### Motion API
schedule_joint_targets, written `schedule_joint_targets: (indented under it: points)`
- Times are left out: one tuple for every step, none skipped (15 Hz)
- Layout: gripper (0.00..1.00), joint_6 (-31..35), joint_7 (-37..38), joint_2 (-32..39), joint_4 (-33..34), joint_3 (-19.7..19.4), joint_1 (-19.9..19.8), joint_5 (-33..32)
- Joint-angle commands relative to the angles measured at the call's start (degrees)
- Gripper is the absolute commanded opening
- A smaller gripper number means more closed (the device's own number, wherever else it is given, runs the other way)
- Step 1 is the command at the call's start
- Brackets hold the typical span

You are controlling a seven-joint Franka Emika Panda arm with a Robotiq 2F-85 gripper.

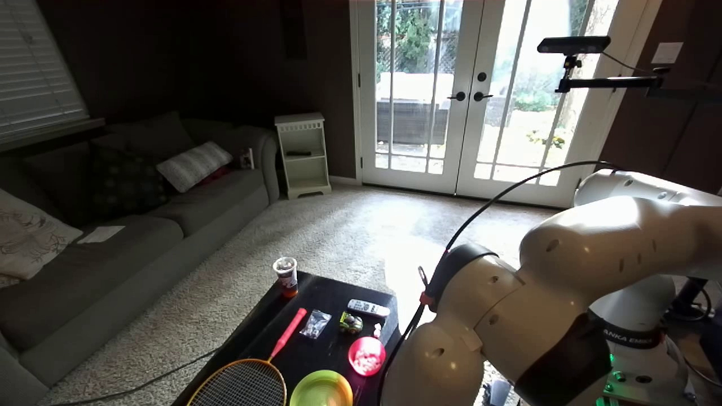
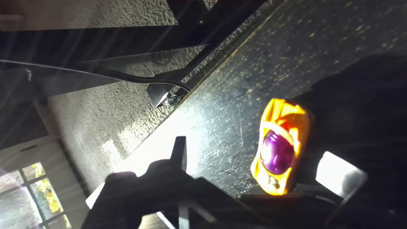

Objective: Flip the orange object over

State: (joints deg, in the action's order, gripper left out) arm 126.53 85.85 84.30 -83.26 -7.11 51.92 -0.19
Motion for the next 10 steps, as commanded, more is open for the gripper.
schedule_joint_targets:
  points:
    - [1.0, 8.7, 2.1, -0.5, -0.1, 1.2, -2.4, -0.2]
    - [1.0, 11.8, 2.2, -1.2, -1.2, 1.2, -2.8, 0.1]
    - [1.0, 15.4, 2.2, -2.3, -2.7, 1.2, -3.7, 0.4]
    - [1.0, 18.6, 2.1, -3.0, -4.0, 1.4, -4.4, 0.7]
    - [1.0, 21.7, 2.3, -3.7, -5.3, 1.2, -4.9, 0.8]
    - [1.0, 25.1, 2.4, -4.9, -7.3, 1.0, -5.6, 1.1]
    - [1.0, 28.3, 2.4, -6.1, -9.3, 0.9, -6.4, 1.4]
    - [1.0, 31.1, 2.6, -7.6, -11.8, 0.4, -6.8, 1.6]
    - [1.0, 33.5, 2.7, -8.9, -14.0, -0.1, -7.1, 1.8]
    - [1.0, 35.4, 2.7, -10.5, -16.5, -0.7, -7.2, 1.9]
